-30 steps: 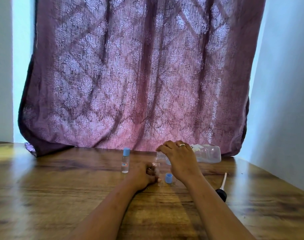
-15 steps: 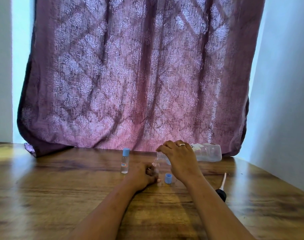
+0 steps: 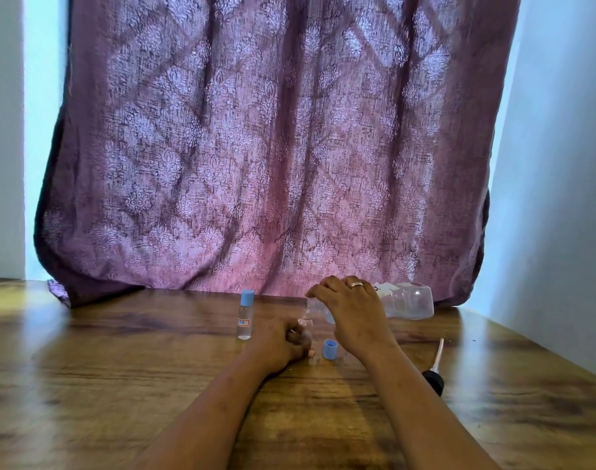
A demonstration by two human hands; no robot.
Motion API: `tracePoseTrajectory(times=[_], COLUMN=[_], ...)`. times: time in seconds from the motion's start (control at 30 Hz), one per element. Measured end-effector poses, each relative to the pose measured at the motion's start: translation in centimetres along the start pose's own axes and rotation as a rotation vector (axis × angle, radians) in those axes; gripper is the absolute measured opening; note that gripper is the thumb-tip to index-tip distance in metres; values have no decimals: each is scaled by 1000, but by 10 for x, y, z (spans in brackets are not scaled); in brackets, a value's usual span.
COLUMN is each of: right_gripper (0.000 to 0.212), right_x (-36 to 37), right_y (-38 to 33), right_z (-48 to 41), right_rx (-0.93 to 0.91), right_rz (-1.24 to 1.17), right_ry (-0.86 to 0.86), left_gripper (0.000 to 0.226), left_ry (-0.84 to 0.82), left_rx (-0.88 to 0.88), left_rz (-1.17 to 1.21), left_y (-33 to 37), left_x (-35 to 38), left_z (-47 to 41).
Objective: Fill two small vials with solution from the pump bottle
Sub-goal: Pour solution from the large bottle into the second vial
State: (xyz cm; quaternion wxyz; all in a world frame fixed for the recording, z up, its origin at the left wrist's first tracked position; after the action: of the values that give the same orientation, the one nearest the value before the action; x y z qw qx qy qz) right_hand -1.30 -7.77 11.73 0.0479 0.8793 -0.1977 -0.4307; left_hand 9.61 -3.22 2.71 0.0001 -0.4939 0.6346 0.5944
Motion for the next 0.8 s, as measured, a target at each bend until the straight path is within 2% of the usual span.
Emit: tracePoseTrajectory(times=[0.8], right_gripper=[69], right_x=[2], right_y=[1], right_z=[1], right_rx=[-5], right_rz=[16], right_ry=[-13], left_gripper=[25], left_ry=[28], left_rx=[25], left_rz=[-64], left_y=[-2], left_x=[-1], left_z=[-5])
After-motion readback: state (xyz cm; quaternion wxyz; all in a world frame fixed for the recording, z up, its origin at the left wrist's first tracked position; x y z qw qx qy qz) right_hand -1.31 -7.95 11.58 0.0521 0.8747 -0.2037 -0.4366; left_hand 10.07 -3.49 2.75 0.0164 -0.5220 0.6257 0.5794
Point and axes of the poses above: each hand's wrist, its own z-axis away from the middle knuckle, its own x-axis out of the palm, y = z × x, the point moved 8 cm from there along -z, towards the middle knuckle
